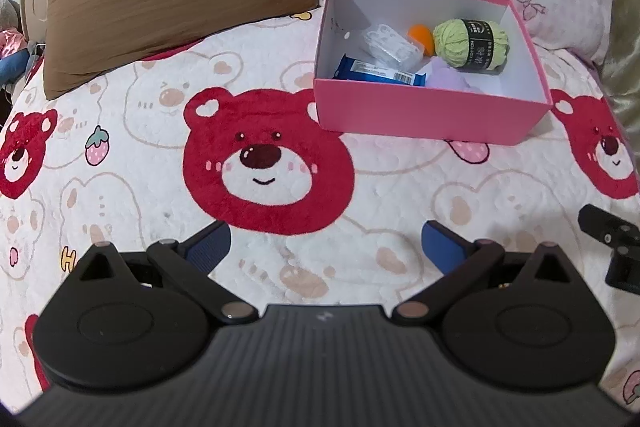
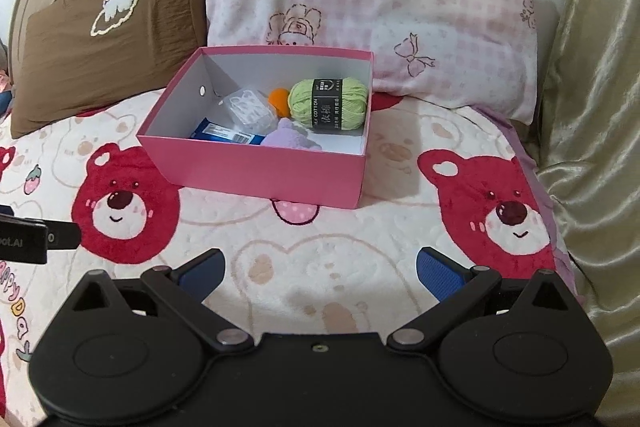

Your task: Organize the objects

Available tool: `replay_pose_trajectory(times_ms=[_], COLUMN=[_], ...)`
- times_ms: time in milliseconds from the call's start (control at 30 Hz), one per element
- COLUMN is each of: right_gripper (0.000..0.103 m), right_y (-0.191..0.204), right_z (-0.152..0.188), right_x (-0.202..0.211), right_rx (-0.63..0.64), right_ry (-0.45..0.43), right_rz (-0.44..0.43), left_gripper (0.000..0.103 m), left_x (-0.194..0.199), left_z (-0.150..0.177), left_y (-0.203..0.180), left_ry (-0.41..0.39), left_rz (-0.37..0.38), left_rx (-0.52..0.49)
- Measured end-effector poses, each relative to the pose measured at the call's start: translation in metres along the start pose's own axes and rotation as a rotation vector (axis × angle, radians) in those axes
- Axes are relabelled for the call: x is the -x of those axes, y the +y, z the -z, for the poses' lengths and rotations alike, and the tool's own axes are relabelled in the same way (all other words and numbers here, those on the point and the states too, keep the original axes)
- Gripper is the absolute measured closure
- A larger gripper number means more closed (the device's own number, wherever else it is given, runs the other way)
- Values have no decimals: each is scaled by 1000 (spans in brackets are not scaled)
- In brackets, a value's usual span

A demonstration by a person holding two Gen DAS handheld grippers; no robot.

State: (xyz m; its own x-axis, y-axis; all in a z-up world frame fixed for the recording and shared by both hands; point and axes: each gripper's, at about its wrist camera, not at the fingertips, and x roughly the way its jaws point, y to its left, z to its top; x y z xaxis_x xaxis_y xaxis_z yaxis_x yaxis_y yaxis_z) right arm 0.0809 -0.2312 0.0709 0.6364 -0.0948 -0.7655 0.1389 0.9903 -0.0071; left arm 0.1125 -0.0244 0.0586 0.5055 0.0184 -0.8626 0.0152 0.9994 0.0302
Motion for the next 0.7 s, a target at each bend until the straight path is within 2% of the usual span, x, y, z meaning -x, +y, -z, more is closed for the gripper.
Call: replay_pose_trajectory(times_ms=[367, 700], right_gripper=[0, 0], right_y=[0, 2], right_z=[4, 6], right_x=[0, 10], right_rx=[-10, -19], right_ry=[-9, -20], right_rz=[-62, -100], left_gripper=[0, 0], left_x=[1, 11], left_z=[4, 9], left_y=[4, 5], left_ry=[7, -5], left_rz=[-27, 30], left_rx=[-33, -24])
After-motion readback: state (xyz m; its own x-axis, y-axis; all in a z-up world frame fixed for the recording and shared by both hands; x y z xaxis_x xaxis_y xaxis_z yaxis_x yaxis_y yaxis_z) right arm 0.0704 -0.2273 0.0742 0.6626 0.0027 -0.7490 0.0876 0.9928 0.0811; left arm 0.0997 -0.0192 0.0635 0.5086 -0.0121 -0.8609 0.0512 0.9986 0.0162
